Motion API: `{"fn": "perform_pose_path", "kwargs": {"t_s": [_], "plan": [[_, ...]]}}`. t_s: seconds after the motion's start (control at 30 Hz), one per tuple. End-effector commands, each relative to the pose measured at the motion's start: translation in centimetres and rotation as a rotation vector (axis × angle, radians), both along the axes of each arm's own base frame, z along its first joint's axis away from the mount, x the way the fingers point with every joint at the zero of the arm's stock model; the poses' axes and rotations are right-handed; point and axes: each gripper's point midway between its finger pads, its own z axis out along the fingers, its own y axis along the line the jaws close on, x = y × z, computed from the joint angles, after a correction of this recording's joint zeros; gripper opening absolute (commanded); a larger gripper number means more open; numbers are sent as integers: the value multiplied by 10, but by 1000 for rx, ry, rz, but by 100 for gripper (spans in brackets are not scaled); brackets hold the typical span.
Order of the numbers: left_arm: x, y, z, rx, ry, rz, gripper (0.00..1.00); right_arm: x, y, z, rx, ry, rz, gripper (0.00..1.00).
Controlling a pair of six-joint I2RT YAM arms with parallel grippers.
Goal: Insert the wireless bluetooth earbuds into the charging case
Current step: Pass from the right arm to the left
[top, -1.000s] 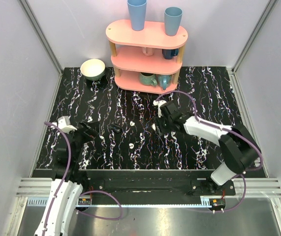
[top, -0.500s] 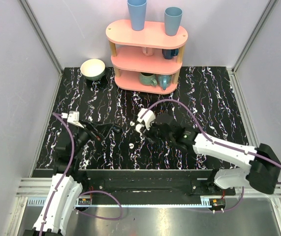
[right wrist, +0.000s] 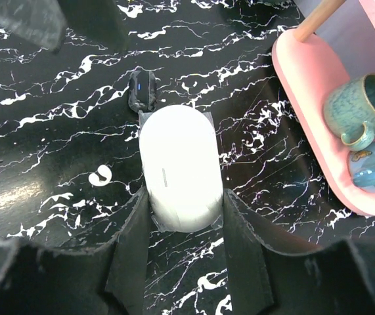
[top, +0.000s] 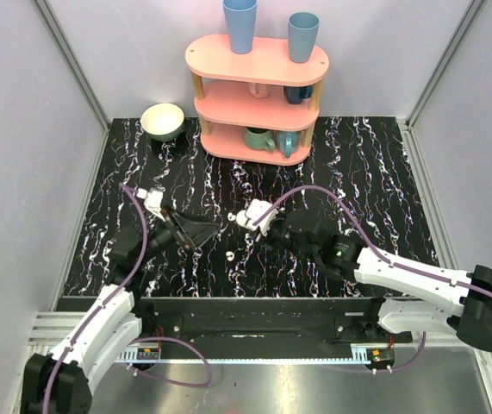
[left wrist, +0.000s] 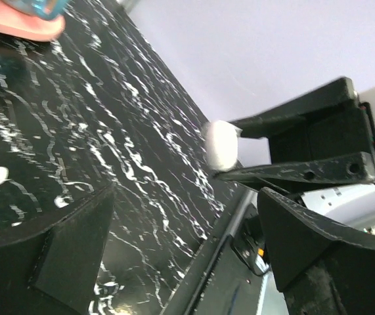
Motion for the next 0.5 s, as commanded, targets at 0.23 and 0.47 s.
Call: {"fn": "perform_pose_path", "kwargs": {"t_s": [0.23,0.47], "plan": [[-8,-49,55,-28,-169,-143,91,2,-3,19,47,-86,-14,17],[0,-67,47,7,-142,-186,84,1,-6,21,55,-96,-11,17]]}}
